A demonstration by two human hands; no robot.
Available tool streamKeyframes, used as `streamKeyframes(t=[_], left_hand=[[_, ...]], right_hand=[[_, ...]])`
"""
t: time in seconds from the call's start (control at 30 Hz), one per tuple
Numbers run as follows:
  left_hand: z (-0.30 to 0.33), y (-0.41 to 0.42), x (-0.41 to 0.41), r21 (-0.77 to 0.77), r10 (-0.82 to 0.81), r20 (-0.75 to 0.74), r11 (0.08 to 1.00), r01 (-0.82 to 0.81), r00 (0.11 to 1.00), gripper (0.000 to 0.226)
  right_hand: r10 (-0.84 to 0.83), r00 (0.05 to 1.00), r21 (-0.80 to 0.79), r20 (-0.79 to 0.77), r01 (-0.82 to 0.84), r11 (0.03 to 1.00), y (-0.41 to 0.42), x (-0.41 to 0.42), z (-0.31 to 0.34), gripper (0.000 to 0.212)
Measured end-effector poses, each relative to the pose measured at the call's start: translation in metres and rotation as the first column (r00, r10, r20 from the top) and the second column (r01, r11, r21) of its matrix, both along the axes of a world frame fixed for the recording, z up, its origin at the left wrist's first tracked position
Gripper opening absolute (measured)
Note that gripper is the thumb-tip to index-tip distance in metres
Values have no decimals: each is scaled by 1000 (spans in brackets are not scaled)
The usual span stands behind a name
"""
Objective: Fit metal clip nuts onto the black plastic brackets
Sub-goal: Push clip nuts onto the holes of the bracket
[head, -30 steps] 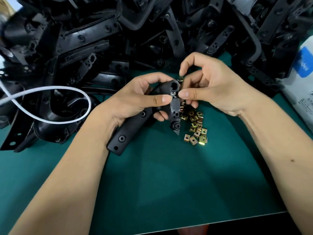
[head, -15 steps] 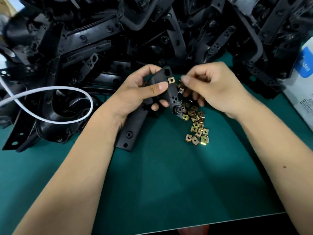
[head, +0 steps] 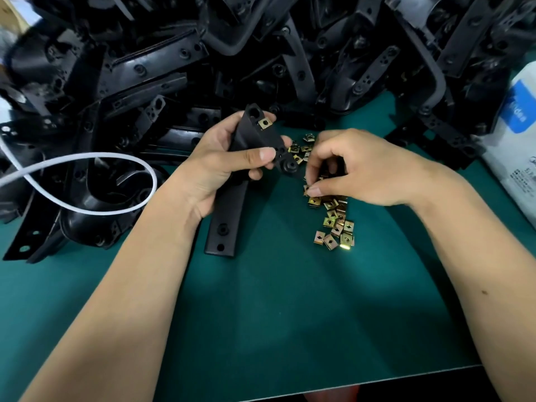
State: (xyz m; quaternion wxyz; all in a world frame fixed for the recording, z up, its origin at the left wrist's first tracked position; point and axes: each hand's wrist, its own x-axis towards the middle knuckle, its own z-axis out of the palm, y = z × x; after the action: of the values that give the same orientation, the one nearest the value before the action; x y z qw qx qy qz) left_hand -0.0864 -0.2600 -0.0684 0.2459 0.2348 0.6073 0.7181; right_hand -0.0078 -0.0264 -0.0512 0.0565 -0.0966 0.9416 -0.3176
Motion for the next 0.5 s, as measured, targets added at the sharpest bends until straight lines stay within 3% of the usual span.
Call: streamKeyframes(t=[0.2,0.37,0.5], left_hand=[[-1,-1,0,19,-32,26,999,32,999,45],[-1,-1,-1,130,-85,116,989,70,990,23],[-2,-3,-2,130,-83,136,989,66,987,17]], right_hand=[[-13,999,55,-39,15,998,-1,2,1,18],[20,1000,86,-11,-19,996,-5,3,3,10],[-27,1000,10,2,27,1000,-7,3,3,12]])
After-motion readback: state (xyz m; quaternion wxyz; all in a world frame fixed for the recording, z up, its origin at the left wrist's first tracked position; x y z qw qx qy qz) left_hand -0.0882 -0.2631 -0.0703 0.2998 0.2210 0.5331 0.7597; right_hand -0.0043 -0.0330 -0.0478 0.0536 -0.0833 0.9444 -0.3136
